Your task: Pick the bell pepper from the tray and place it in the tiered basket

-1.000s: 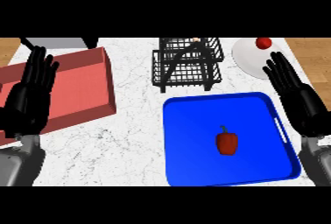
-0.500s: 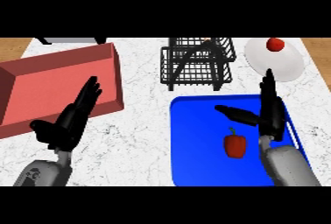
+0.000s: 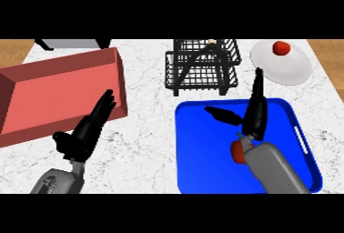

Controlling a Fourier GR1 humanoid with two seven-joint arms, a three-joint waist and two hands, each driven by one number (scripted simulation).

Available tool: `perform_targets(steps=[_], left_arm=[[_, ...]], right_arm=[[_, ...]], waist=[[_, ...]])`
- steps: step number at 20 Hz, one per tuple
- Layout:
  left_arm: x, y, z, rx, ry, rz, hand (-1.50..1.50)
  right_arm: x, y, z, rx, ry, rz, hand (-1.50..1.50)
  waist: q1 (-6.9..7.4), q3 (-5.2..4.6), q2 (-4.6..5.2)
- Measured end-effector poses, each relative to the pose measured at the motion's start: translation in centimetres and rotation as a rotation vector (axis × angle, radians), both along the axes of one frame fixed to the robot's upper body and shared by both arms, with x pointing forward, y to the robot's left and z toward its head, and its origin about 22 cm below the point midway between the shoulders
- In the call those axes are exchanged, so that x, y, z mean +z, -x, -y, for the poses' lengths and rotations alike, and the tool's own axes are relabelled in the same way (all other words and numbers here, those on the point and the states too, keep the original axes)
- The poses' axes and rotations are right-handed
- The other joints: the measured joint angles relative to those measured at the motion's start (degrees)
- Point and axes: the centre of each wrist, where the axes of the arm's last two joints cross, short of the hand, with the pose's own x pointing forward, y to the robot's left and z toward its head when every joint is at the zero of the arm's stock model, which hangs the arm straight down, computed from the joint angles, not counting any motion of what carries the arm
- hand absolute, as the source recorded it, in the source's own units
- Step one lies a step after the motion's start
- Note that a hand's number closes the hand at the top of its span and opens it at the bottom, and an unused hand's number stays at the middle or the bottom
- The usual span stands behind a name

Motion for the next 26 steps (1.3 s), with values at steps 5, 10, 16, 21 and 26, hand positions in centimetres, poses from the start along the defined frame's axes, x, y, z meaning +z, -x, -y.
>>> perform_targets(steps=[5,10,16,21,26], left_arm=[[-0.3,0.3,-0.4,-0.002,-0.007,0.001,0.00],[-0.5,0.3,-0.5,-0.005,-0.010,-0.001,0.00],[-0.6,0.3,-0.5,-0.003,-0.010,-0.009,0.00],[-0.6,0.2,-0.7,0.004,-0.005,-0.004,0.00],[-0.8,0.5,-0.8,-0.001,0.005,0.003,0.00]], right_arm=[[-1.1,-0.4,2.7,0.022,0.238,-0.280,-1.50],[-1.0,-0.6,3.0,0.067,0.450,-0.602,-1.50],[3.6,-1.5,-2.1,0.132,0.586,-0.832,-1.50],[7.0,-0.6,-5.5,0.184,0.626,-0.851,-1.50],[7.8,-0.3,-5.9,0.142,0.676,-0.831,-1.50]], waist=[[-0.60,-0.45,-0.64],[-0.70,-0.66,-0.98],[-0.88,-0.28,-1.15],[-1.15,0.01,-0.94],[-1.17,0.15,-0.81]])
